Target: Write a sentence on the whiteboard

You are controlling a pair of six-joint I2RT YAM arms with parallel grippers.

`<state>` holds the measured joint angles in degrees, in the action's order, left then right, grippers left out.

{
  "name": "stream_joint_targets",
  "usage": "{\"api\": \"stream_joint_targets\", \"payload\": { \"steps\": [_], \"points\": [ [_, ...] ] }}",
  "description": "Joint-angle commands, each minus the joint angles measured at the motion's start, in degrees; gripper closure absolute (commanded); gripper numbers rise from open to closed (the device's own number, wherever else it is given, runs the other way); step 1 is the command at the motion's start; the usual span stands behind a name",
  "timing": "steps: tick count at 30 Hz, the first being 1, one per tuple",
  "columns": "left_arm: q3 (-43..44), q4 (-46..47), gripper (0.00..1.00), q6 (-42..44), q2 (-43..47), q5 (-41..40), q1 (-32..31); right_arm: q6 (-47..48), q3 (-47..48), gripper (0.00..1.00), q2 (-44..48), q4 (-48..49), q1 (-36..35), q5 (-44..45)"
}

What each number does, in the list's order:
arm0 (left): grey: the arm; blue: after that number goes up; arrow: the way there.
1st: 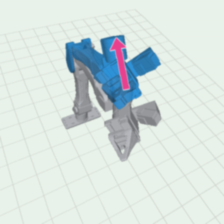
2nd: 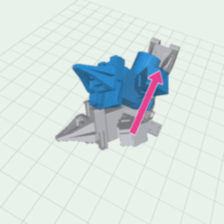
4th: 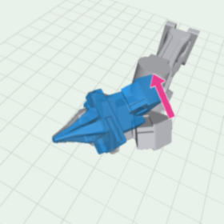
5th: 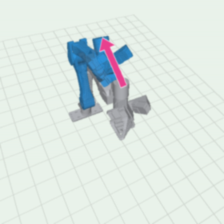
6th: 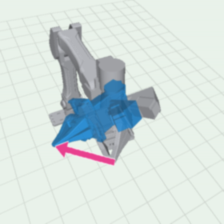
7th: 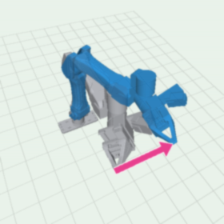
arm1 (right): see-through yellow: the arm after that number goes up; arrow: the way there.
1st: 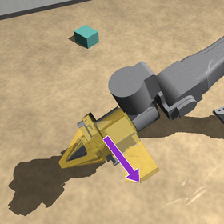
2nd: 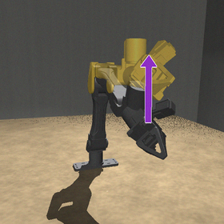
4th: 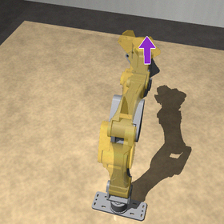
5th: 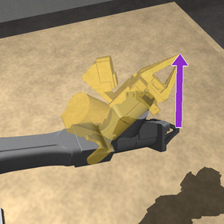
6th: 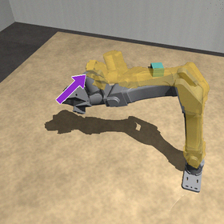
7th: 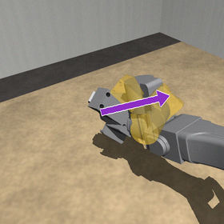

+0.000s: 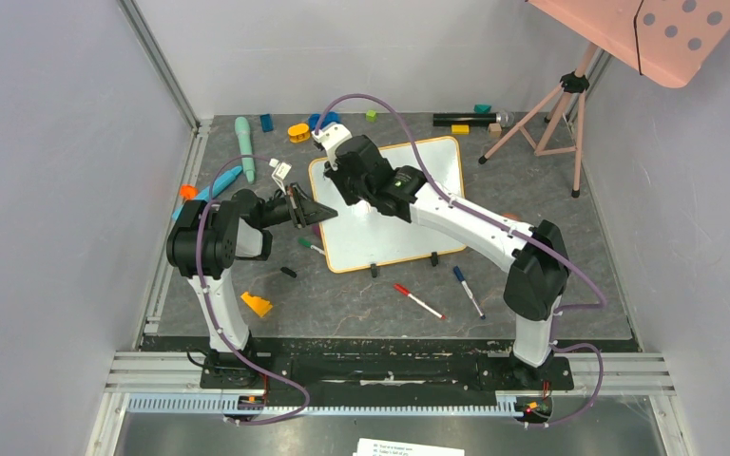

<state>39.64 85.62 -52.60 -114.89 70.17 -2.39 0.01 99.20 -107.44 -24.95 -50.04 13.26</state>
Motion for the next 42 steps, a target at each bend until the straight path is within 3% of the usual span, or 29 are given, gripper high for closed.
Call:
{"api": "stream_joint_targets", "payload": {
  "steps": [1, 21, 42],
  "points": [
    [-1.0, 3.6, 0.98, 7.4, 1.1, -1.0, -0.2, 0.1, 3.0, 1.00, -1.1, -0.5, 1.4, 3.5],
    [-0.9, 3.6, 0.98, 7.4, 1.1, -1.0, -0.2, 0.8, 7.4, 1.00, -3.5, -1.1, 3.3, 3.5],
    [-0.6, 3.6, 0.98, 7.1, 0.7, -0.9, -0.2, -1.9, -5.1, 1.00, 2.9, -0.5, 3.4, 1.0]
  ]
}}
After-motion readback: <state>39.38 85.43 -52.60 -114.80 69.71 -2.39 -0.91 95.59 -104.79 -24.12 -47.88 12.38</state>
